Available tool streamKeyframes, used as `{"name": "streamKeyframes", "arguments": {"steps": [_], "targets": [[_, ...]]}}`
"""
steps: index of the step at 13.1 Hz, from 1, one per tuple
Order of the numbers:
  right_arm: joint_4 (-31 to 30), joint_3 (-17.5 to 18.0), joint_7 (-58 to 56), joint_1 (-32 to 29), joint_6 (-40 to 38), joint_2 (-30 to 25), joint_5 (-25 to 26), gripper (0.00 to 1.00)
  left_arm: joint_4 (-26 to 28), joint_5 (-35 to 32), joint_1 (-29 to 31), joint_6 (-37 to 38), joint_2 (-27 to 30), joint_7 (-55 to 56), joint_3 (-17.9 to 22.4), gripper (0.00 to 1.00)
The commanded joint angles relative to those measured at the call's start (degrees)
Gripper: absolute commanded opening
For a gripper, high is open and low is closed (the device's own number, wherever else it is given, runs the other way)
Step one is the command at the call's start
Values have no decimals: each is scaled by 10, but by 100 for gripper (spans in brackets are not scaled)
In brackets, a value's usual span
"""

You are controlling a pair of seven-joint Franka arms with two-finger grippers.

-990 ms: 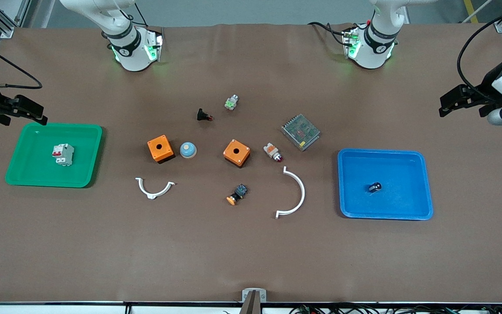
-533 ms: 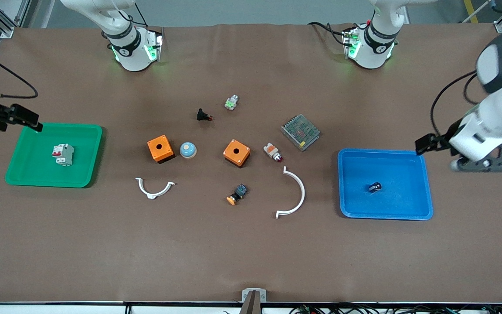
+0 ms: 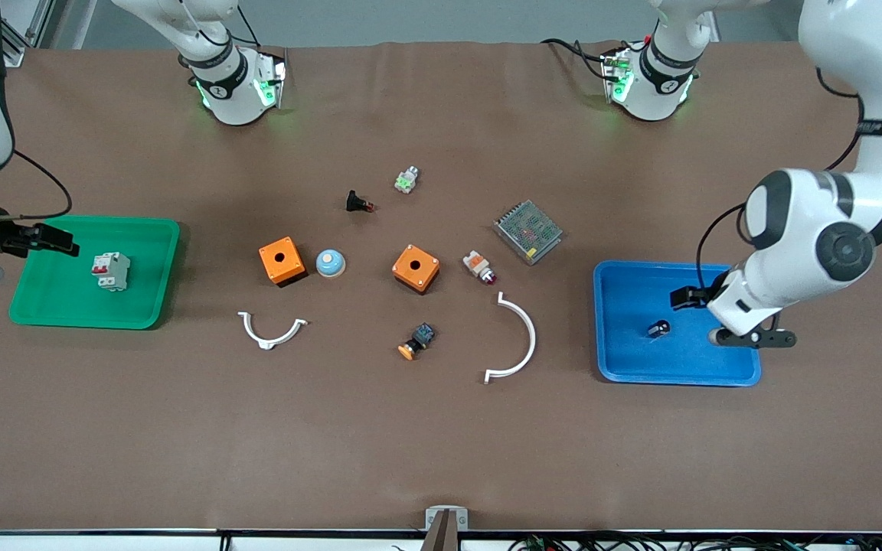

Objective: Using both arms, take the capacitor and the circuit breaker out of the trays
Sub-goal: 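Reach the left gripper to the capacitor while the right gripper reaches the breaker, then close the left gripper on the capacitor while the right gripper grasps the breaker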

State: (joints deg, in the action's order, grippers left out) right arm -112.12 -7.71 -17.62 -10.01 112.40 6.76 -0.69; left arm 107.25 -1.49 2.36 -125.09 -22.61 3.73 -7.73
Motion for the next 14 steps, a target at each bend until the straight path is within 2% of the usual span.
{"name": "streamKeyframes", "arguments": {"steps": [1, 5, 7, 9, 14], "targets": [[4, 9, -43, -32, 33, 61, 8, 100, -6, 3, -2, -51, -44, 31, -1, 80], [5, 9, -74, -50, 110, 129, 10, 100, -18, 3, -10, -86, -77, 80, -1, 78], [5, 8, -75, -50, 114, 149, 23, 100, -20, 3, -17, -101, -92, 82, -1, 76], [3, 8, -74, -52, 112, 163, 67, 100, -19, 4, -17, -112, -107, 83, -1, 71], [1, 9, -72, -65, 107, 183, 68, 100, -12, 3, -14, -115, -119, 87, 0, 63]]}}
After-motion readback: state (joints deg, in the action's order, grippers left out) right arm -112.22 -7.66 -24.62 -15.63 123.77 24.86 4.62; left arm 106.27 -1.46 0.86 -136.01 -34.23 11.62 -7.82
